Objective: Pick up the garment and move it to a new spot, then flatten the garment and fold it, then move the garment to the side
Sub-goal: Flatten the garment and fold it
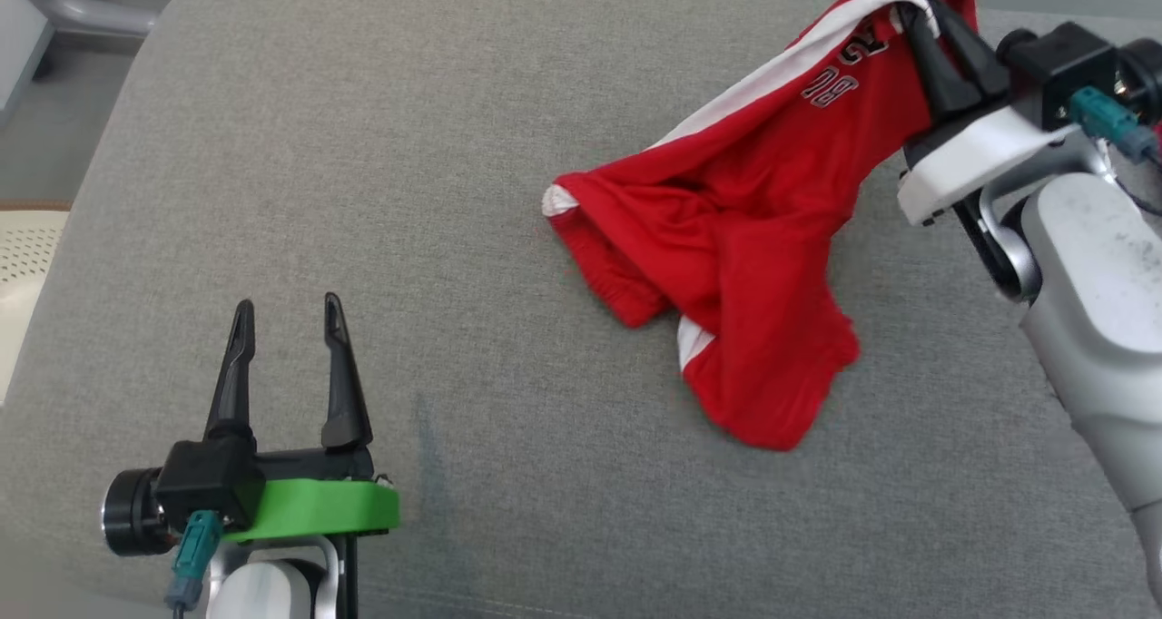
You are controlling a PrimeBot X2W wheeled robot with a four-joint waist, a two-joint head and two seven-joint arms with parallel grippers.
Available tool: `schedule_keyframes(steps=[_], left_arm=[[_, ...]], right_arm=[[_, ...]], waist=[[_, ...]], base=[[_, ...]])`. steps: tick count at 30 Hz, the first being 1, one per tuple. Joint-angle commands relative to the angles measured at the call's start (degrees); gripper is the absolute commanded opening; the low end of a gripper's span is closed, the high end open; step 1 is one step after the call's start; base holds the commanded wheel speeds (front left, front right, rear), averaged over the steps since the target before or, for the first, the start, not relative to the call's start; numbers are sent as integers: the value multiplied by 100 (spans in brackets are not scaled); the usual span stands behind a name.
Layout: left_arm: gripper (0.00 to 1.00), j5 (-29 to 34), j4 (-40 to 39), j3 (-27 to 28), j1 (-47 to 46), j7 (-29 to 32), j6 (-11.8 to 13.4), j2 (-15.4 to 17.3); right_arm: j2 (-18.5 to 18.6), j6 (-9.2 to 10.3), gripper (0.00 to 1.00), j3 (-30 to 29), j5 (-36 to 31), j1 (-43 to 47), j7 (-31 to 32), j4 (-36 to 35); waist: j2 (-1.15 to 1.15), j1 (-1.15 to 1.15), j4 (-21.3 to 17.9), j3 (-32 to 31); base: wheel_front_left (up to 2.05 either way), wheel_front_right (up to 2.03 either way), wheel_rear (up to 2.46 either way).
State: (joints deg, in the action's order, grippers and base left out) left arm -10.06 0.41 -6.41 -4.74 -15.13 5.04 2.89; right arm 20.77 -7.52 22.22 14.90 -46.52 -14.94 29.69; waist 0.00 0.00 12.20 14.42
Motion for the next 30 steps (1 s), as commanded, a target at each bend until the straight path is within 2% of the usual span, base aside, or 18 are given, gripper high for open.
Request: schedule_keyframes(steps=[1,6,7,8,12,15,17,25,30], left_arm=[[100,-32,20,-44,-134,2,-12,4],[100,-134,65,-232,-264,1,53,4],[100,-154,77,-264,-284,2,66,4],[100,-164,82,-285,-298,1,68,4],[100,-196,110,-258,-277,2,110,4],[100,-130,117,-192,-187,2,107,4],[100,-84,126,-135,-135,1,88,5],[100,113,156,142,-16,1,-45,7],[100,178,139,285,31,1,-105,6]], right_arm=[[39,7,0,13,-23,-212,30,144],[8,7,0,168,-29,-759,288,1249],[-19,7,76,184,-26,-872,247,1453],[-42,7,100,216,-19,-920,220,1615],[-128,7,100,271,117,-868,29,1903],[-136,7,100,199,225,-650,-25,1739],[-120,7,100,60,273,-438,-24,1355],[-74,7,100,-453,308,1314,-25,-418],[-202,7,100,-470,288,2488,-26,-1184]], waist=[[0,0,100,70],[0,0,230,191],[0,0,240,209],[0,0,239,215],[0,0,93,190],[0,0,-100,119],[0,0,-219,69],[0,0,-546,-115],[0,0,-638,-174]], base=[[0,0,0],[0,0,0],[0,0,0],[0,0,0],[0,0,0],[0,0,0],[0,0,0],[0,0,0],[0,0,0]])
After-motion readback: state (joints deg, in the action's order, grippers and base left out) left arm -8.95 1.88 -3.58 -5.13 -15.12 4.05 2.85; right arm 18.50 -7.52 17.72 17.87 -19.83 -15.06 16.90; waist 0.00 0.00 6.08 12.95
